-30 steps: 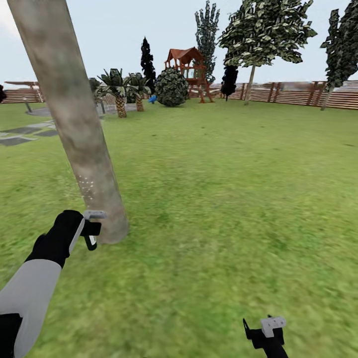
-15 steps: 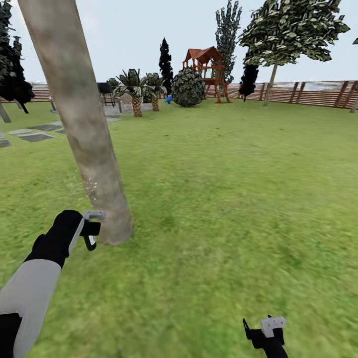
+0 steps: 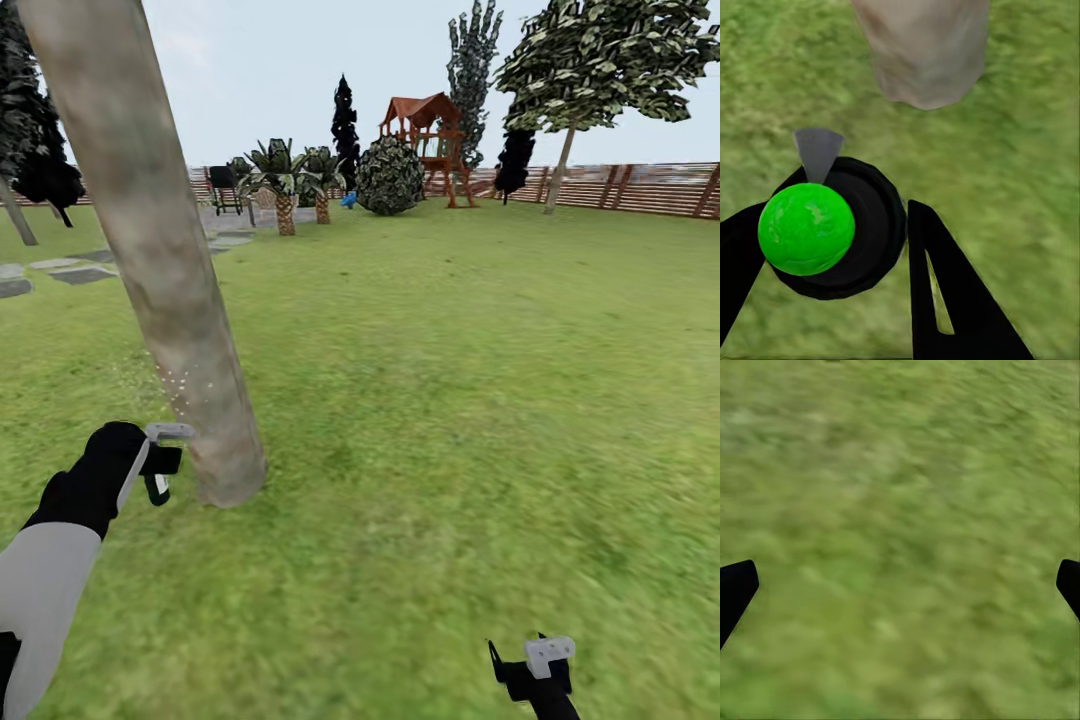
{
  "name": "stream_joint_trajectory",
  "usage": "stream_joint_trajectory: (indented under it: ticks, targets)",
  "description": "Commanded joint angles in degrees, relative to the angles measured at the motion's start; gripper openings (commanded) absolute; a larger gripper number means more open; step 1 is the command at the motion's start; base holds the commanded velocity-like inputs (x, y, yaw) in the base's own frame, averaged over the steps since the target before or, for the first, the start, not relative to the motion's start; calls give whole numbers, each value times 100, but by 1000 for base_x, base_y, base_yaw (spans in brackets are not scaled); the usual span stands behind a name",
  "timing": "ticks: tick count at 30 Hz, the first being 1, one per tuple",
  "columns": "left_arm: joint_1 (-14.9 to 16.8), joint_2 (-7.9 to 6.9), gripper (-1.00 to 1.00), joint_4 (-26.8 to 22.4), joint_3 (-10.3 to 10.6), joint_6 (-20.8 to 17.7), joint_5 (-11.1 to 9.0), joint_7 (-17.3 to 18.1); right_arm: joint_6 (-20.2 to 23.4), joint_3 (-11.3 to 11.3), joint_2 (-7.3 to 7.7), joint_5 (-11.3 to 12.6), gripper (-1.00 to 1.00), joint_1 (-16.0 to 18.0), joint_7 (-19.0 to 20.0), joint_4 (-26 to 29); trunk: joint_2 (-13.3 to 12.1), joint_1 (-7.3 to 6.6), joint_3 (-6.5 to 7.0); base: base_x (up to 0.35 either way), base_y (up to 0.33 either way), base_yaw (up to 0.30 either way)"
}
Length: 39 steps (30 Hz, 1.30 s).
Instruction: In the garden, pick up the pesticide atomizer on the floor and spray pesticide onto both trees until each tree trunk is fully covered.
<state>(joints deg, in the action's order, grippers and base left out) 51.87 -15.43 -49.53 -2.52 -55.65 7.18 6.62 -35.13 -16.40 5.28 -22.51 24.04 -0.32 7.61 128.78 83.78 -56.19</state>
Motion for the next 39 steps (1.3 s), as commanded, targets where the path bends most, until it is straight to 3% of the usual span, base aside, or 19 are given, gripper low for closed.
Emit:
stream_joint_trajectory:
  ticks: [1,8,30,35,39]
  targets:
    - [1,-14,-100,-4,-7,-14,45,57,-20,-46,-1,-60,100,4,-3,-5,2,-1,-5,5,-3,271]
    - [-39,82,-100,-19,-5,28,10,46,-20,-48,-1,-60,100,4,-3,-5,2,-1,-5,86,-110,230]
    - [-63,12,-100,-13,-14,28,29,41,-20,-48,-1,-60,100,4,-3,-9,2,-1,-5,49,-261,30]
    - [-145,-5,-100,-13,-220,44,44,63,-20,-48,-1,-63,100,4,-3,-14,2,-1,-5,0,-147,267]
    - [-144,70,-100,-77,-225,44,31,52,-20,-48,-1,-63,100,4,-3,-14,2,-1,-5,0,-7,276]
